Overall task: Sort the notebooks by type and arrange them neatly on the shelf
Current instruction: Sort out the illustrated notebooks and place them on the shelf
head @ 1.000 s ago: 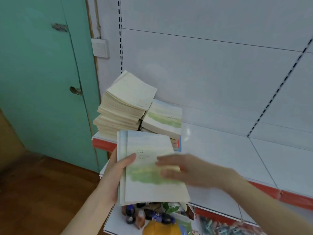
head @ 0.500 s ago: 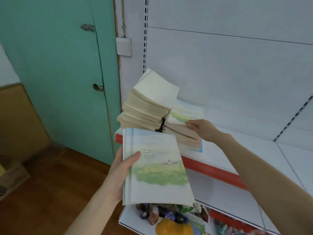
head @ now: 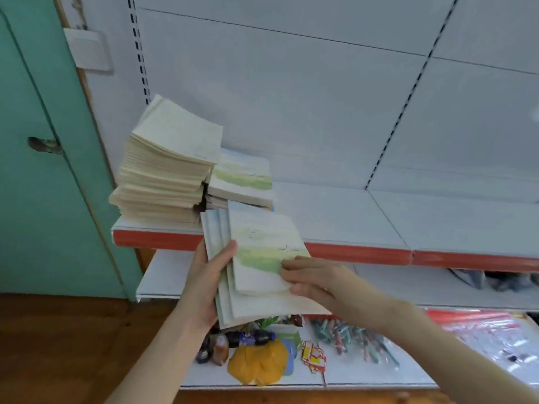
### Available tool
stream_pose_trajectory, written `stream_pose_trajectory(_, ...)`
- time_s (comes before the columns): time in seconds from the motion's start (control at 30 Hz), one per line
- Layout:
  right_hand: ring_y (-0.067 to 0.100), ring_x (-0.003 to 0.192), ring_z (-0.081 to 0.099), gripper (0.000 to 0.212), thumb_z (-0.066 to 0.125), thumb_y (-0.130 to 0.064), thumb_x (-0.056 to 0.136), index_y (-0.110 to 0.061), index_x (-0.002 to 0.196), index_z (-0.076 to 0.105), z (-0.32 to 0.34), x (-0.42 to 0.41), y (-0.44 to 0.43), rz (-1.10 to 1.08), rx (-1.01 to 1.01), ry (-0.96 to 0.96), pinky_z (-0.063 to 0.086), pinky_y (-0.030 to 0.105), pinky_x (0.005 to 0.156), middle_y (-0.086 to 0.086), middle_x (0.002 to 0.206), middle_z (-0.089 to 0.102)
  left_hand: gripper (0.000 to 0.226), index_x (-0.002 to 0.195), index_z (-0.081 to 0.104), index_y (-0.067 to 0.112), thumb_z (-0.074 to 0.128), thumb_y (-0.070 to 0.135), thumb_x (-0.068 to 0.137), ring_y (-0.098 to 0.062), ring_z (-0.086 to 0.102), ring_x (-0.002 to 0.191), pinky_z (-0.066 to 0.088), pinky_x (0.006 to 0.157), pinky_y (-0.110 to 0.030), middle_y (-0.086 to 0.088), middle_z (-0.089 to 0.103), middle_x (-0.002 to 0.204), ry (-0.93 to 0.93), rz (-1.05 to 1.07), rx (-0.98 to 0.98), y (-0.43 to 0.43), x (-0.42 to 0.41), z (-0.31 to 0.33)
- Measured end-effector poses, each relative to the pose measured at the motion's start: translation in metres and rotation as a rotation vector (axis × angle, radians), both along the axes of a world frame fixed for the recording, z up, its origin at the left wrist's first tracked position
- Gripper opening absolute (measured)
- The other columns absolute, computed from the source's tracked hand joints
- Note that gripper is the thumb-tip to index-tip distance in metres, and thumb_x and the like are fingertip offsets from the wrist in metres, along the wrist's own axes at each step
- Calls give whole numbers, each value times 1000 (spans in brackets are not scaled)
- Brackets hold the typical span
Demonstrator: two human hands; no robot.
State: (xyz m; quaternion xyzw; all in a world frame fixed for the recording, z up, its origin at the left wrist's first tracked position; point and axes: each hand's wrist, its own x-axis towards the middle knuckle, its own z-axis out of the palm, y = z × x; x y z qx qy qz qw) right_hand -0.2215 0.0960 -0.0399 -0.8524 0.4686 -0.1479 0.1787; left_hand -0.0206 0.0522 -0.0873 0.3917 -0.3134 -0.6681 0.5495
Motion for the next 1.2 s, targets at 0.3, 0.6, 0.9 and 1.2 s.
stream_pose_trajectory(0.3, 18, 94, 64, 40, 60, -36, 87, -5, 113, 58, 0, -122, 14, -895, 239, -744, 52, 29, 80, 5, 106, 67, 55, 127, 47, 33, 66, 19, 77, -20, 64, 103, 51, 86, -41, 1, 64, 118, -26, -242, -99, 9, -117, 19)
stream_pose_trajectory(0.6, 26, 78, 67, 28, 59, -5, 86, 0, 114, 59, 3, -304, 42, -1008, 287, -1310, 59, 33, 64, 18, 103, 68, 42, 132, 46, 27, 48, 26, 90, -22, 65, 103, 57, 76, -34, -3, 64, 119, 98, -474, -165, 11, -322, 46)
stream_pose_trajectory(0.9, 20, 60, 68, 15, 58, -11, 87, 0, 95, 65, 8, -497, 93, -1183, 369, -1415, 58, 31, 58, 11, 76, 71, 38, 126, 43, 38, 53, 24, 92, -2, 63, 99, 53, 84, -26, 11, 60, 119, -41, -572, -214, 17, -528, 40)
stream_pose_trajectory(1.2, 21, 66, 67, 12, 58, -11, 88, -6, 97, 63, -18, -683, 117, -1351, 248, -1567, 58, 32, 58, 11, 87, 69, 23, 108, 48, 40, 53, 23, 93, -10, 61, 102, 52, 82, -29, 13, 61, 107, -79, -745, -171, 15, -747, 18)
